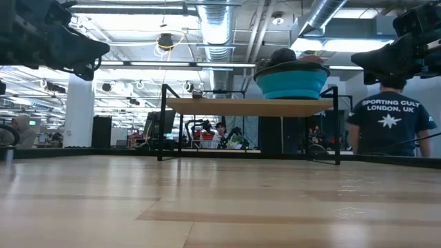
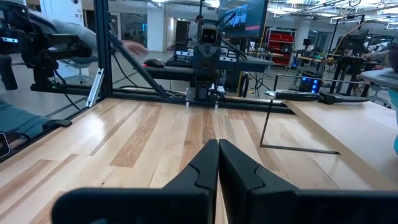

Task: Pick & Place Fruit
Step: Return to Home Position

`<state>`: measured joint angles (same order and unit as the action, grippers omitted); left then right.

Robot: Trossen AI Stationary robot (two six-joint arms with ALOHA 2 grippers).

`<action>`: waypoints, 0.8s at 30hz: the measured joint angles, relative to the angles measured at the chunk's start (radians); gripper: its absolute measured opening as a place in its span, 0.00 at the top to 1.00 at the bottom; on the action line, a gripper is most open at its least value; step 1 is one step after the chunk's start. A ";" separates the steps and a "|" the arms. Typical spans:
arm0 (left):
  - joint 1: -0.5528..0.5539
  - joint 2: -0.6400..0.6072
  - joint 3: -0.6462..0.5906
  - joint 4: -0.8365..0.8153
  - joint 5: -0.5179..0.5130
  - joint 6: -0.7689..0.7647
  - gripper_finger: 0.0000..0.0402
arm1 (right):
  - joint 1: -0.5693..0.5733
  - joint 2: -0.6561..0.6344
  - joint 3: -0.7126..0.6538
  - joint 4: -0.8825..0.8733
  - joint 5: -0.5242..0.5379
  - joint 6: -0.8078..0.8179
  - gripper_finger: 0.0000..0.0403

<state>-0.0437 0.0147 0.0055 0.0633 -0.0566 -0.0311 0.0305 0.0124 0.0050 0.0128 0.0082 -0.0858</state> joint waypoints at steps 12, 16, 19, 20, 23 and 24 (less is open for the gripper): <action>0.000 0.000 0.000 0.006 0.000 0.000 1.00 | 0.000 0.000 0.000 0.000 0.000 0.000 0.99; 0.000 0.000 0.000 0.007 0.000 0.000 1.00 | 0.000 0.000 0.000 0.000 0.000 0.000 0.99; 0.000 0.000 0.000 0.007 0.001 0.000 1.00 | 0.000 0.000 0.000 0.000 0.000 0.000 0.99; 0.000 0.000 0.000 0.008 0.001 0.000 1.00 | 0.000 0.000 0.000 0.000 0.000 0.000 0.99; 0.000 0.000 0.000 0.008 0.001 0.000 1.00 | 0.000 0.000 0.000 0.000 0.000 0.000 0.99; 0.000 0.000 0.000 0.009 0.001 0.000 1.00 | 0.000 0.000 0.000 0.000 0.000 0.000 0.99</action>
<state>-0.0437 0.0147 0.0055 0.0719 -0.0559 -0.0315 0.0307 0.0120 0.0050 0.0128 0.0082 -0.0857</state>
